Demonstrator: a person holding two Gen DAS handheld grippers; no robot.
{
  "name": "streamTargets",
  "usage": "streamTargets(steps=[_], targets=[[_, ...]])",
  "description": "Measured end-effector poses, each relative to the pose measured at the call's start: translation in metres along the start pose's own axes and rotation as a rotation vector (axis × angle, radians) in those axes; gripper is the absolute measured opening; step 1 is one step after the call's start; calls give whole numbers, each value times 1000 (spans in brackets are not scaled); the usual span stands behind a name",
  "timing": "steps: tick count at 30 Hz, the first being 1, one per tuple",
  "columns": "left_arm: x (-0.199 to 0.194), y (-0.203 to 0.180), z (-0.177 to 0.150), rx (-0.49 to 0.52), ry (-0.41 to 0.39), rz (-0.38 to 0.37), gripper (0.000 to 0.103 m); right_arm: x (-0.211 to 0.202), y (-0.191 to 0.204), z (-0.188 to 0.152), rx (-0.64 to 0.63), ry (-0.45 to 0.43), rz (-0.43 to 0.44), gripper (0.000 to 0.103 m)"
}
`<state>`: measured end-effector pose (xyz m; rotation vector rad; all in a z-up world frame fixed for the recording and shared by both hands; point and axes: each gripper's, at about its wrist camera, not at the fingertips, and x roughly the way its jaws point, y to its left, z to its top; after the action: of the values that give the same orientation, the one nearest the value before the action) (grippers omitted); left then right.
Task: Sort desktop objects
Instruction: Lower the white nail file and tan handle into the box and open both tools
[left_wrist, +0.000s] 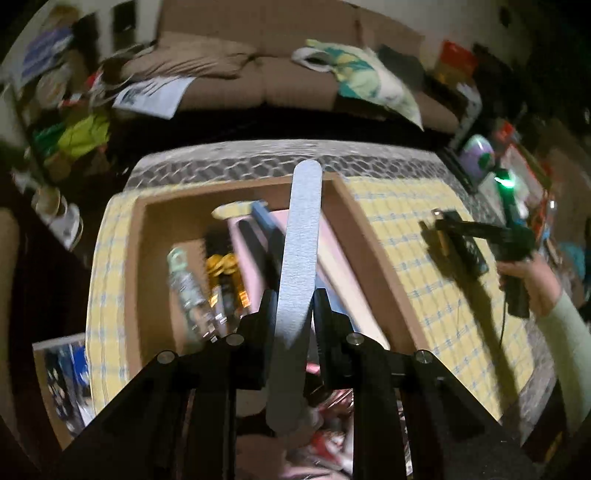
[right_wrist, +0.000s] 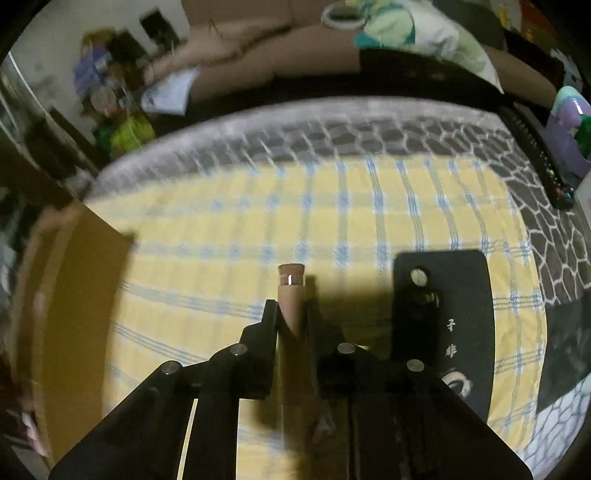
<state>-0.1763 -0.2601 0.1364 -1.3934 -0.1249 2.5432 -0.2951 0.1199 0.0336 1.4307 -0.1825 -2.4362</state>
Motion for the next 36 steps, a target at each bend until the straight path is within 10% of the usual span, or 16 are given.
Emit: streamTargets(steps=[11,24,28,30,36], targets=[[12,42,-5,-224,-16,-73,19,-75,145,20,-155,-117,229,14],[80,47,-2,-412,70,-87,20,24,249,24,-263,126,167,16],[77,45,-3,-405,61,-112,55,26,248,22,-233,102,160,31],[65,42,-2,-386,33,-74,73,15,245,20,-232,65,159,57],[30,18,-12,-246,15,9,93,-30,230,4,-206,-7,152,82]])
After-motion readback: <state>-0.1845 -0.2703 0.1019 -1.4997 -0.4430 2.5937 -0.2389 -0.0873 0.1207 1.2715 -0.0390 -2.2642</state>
